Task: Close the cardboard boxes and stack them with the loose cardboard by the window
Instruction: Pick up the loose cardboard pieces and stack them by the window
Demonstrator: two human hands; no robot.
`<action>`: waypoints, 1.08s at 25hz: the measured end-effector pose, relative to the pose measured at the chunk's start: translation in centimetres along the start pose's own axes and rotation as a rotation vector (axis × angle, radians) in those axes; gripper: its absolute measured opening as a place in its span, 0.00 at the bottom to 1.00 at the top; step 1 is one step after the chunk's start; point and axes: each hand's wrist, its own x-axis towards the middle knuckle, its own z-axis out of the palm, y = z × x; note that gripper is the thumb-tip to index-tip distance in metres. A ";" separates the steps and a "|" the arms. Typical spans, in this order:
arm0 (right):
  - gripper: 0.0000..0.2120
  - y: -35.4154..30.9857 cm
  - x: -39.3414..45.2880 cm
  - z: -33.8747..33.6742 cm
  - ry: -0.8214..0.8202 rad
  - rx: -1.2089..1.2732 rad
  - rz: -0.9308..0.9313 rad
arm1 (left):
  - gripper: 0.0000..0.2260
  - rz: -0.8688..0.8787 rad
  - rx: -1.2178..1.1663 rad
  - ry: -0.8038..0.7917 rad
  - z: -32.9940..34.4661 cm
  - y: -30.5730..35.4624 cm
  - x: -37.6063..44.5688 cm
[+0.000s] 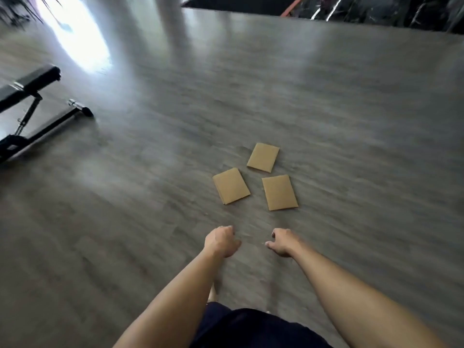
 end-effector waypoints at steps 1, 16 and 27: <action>0.24 -0.5 1.1 -0.6 -0.007 -0.003 0.009 | 0.19 0.002 0.004 -0.012 -0.7 -0.1 1.3; 0.26 -24.2 19.8 -11.6 0.025 0.145 0.095 | 0.15 0.010 0.087 -0.062 -20.6 -16.2 25.8; 0.24 -23.8 34.2 -21.5 -0.015 0.280 0.261 | 0.21 0.247 0.253 -0.117 -29.9 -8.8 44.2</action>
